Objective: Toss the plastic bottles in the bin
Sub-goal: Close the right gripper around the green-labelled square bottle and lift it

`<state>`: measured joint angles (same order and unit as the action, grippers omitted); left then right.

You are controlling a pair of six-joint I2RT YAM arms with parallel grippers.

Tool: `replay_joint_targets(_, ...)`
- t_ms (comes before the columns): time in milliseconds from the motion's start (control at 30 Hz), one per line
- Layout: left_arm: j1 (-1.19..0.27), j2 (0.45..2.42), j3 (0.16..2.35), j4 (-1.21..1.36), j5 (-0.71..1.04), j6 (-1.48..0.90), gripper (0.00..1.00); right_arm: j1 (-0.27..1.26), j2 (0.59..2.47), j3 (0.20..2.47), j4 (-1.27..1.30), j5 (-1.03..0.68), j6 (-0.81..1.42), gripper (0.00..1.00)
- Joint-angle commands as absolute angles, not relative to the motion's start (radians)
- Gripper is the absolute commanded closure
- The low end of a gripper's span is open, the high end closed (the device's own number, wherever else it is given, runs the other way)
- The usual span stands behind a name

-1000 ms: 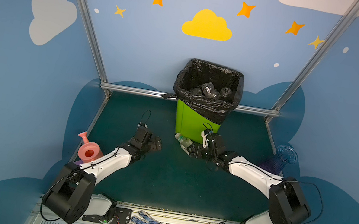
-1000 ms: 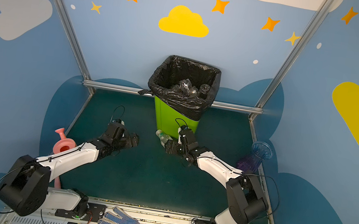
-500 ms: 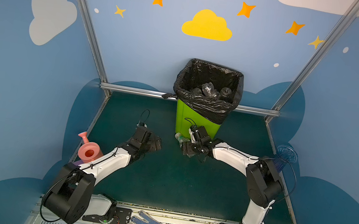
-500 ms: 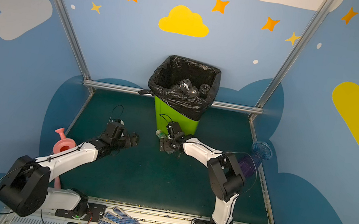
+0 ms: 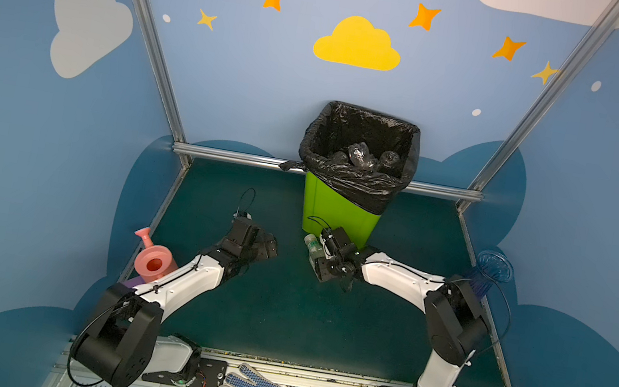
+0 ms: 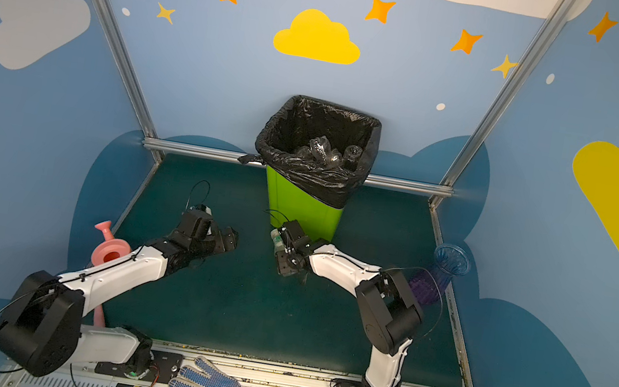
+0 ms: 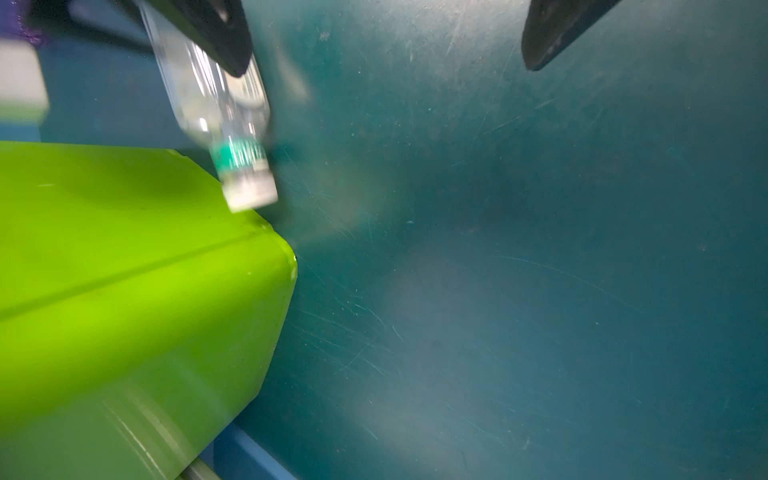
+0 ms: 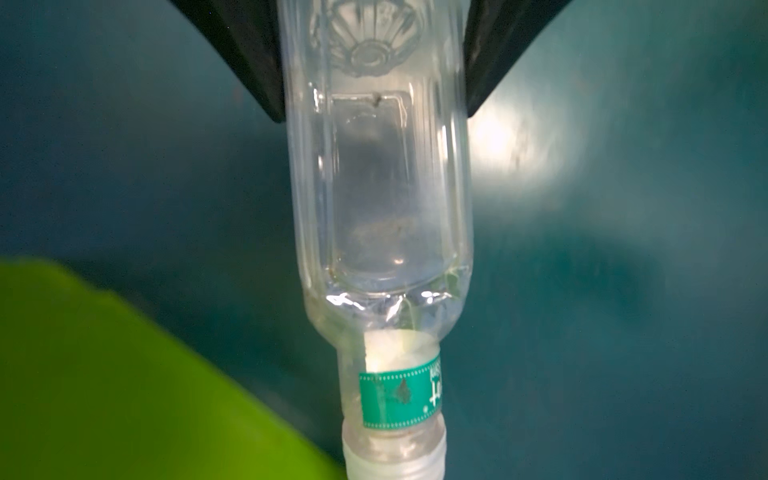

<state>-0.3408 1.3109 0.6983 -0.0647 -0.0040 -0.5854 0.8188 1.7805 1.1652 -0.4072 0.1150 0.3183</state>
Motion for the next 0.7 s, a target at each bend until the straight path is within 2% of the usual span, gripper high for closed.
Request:
replay_joint_targets(0,-0.335,1.287,0.683,-0.07,0.001,-0.593,0.0,0.841,1.682,1.079,-0.52,0.11,0.38,0.39)
replay_joint_targets(133,-0.331,1.282,0.672,-0.065,0.003,-0.597,0.0,0.847,1.564,0.959,-0.575,0.103,0.434,0.37)
replay_joint_targets(267,-0.33,1.285,0.666,-0.059,0.011,-0.601,0.0,0.858,1.485,0.928,-0.624,0.109,0.452,0.28)
replay_joint_targets(333,-0.33,1.291,0.664,-0.055,0.017,-0.603,0.0,0.862,1.465,0.937,-0.642,0.132,0.457,0.2)
replay_joint_targets(500,-0.33,1.297,0.664,-0.052,0.026,-0.609,0.0,0.863,1.48,1.011,-0.684,0.181,0.438,0.15)
replay_joint_targets(667,-0.33,1.29,0.658,-0.059,0.014,-0.603,0.0,0.862,1.581,1.112,-0.726,0.174,0.391,0.13)
